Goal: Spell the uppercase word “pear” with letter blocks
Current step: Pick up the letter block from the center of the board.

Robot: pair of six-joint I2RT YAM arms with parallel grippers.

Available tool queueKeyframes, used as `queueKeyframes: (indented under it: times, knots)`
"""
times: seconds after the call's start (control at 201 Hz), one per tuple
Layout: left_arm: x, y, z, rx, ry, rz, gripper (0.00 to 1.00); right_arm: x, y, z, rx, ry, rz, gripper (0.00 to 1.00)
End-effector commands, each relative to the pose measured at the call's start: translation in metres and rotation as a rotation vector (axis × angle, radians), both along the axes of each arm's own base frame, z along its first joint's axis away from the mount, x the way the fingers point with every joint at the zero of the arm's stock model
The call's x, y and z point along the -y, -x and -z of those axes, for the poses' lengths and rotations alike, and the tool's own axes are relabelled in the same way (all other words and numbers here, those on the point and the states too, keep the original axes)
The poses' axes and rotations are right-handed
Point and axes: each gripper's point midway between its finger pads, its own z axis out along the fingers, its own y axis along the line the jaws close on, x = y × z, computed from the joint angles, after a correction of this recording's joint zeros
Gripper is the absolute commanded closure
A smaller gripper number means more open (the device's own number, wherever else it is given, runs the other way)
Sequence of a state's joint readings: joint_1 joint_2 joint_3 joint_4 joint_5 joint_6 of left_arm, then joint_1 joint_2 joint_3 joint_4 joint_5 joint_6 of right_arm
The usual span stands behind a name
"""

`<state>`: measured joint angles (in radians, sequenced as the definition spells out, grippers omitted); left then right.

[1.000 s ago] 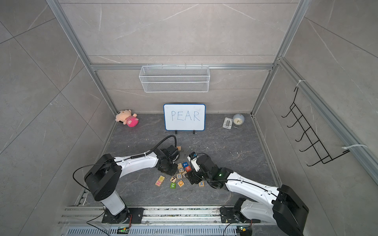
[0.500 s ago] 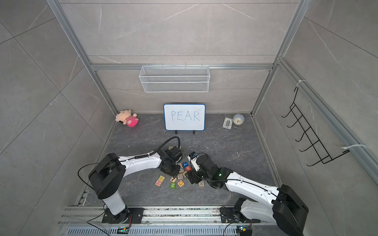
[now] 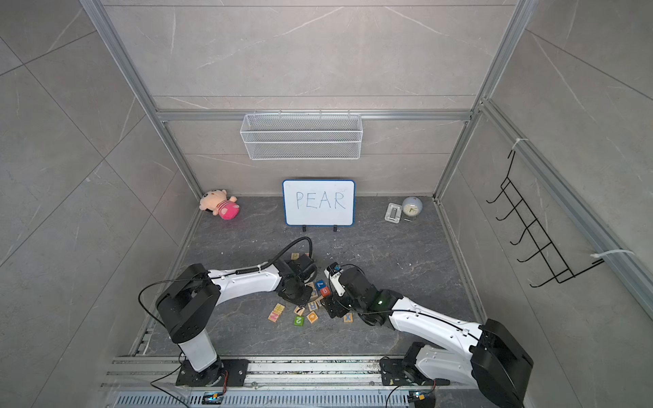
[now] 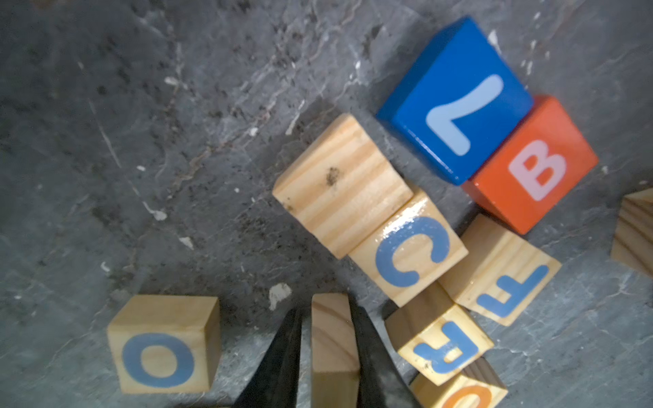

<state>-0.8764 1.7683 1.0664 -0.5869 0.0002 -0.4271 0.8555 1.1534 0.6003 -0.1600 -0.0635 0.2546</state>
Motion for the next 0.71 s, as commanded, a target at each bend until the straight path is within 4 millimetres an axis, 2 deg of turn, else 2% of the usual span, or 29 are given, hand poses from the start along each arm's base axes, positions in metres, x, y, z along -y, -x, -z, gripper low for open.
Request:
queueKeyframes:
  times: [0.0,0.045,0.095,0.129,0.294,0.403,0.538,0.637,0.702]
  knots:
    - [-0.004,-0.001,-0.014,0.025,0.007,-0.007,0.81,0.000,-0.002,-0.010,0.018,-0.005,0.016,0.20]
    - [-0.004,-0.002,-0.017,0.030,0.009,-0.007,0.84,0.000,-0.003,-0.011,0.021,-0.005,0.017,0.20]
    - [-0.003,-0.003,-0.022,0.033,0.013,-0.010,0.94,0.000,-0.003,-0.011,0.025,-0.003,0.017,0.20]
    - [-0.003,-0.004,-0.024,0.037,0.013,-0.014,0.97,0.001,-0.004,-0.013,0.032,-0.002,0.021,0.20]
    - [-0.002,-0.017,-0.049,0.073,0.044,-0.059,1.00,0.008,-0.015,-0.027,0.085,0.005,0.078,0.20]
    - [0.004,-0.049,-0.080,0.160,0.161,-0.148,1.00,0.020,-0.027,-0.042,0.150,0.006,0.173,0.19]
    - [0.041,-0.101,-0.120,0.305,0.358,-0.203,1.00,0.041,-0.048,-0.059,0.227,0.026,0.341,0.17]
    - [0.071,-0.133,-0.131,0.351,0.408,-0.195,1.00,0.052,-0.058,-0.065,0.245,0.048,0.433,0.17]
    - [0.094,-0.152,-0.131,0.374,0.472,-0.189,1.00,0.056,-0.063,-0.066,0.234,0.050,0.476,0.17]
